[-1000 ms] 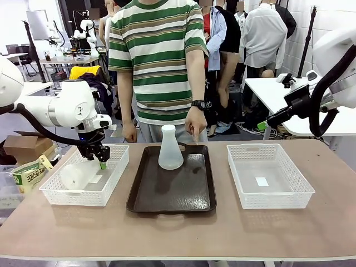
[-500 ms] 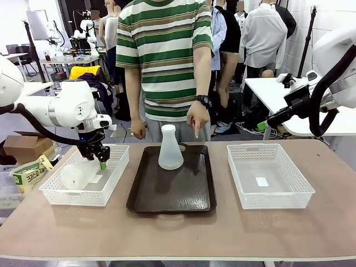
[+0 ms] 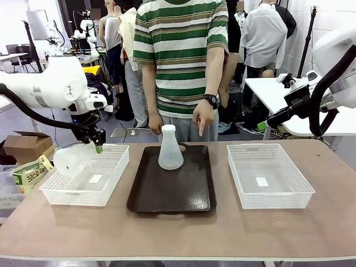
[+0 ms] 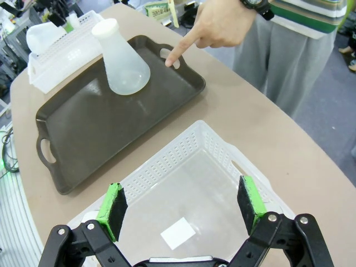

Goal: Prepare the laboratory tools.
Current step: Place the picked Big flask upright in the Handle tray as directed by the person.

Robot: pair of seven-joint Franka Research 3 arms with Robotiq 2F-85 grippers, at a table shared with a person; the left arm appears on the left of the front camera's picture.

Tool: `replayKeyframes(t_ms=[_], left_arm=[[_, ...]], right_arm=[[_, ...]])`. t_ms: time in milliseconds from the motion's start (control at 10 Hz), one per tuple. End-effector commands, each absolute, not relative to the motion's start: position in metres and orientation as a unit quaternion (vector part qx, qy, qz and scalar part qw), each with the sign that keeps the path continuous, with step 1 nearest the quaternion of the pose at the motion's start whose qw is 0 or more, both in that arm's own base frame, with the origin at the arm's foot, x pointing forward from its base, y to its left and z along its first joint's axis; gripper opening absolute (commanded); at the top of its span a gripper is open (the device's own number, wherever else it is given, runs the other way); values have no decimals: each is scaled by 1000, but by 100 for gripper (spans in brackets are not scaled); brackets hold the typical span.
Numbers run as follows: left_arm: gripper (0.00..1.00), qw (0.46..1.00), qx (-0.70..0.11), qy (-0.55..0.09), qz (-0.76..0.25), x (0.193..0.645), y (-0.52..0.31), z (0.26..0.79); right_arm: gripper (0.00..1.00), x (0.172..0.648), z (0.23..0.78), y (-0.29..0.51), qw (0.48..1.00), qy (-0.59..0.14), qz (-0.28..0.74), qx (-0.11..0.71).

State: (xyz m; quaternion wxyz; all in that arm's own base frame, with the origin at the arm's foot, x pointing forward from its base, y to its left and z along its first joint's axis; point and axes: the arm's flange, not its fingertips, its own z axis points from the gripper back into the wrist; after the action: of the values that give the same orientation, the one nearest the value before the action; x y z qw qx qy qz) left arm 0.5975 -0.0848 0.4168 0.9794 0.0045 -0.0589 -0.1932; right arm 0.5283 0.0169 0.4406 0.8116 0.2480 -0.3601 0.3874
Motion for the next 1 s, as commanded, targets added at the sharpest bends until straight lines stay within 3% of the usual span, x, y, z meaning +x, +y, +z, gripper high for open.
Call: replayKeyframes(t_ms=[0, 200, 300, 400, 600, 800, 900], left_arm=[[0, 968, -19, -94, -232, 578, -74, 445], [0, 923, -80, -212, -310, 560, -67, 491], [0, 873, -128, -302, -360, 549, -65, 512], [0, 820, -169, -342, -426, 540, -69, 528], [0, 679, -263, -379, -571, 521, -76, 544], [0, 539, -358, -414, -640, 519, -73, 544], [0, 442, -415, -417, -677, 524, -69, 537]], right_arm=[[100, 529, 440, 18, 814, -361, 386, 243], [100, 529, 440, 18, 814, -361, 386, 243], [100, 529, 440, 18, 814, -361, 386, 243], [100, 529, 440, 18, 814, -361, 386, 243], [100, 529, 440, 18, 814, -361, 386, 243], [100, 529, 440, 18, 814, -361, 386, 243], [100, 529, 440, 18, 814, -361, 386, 243]])
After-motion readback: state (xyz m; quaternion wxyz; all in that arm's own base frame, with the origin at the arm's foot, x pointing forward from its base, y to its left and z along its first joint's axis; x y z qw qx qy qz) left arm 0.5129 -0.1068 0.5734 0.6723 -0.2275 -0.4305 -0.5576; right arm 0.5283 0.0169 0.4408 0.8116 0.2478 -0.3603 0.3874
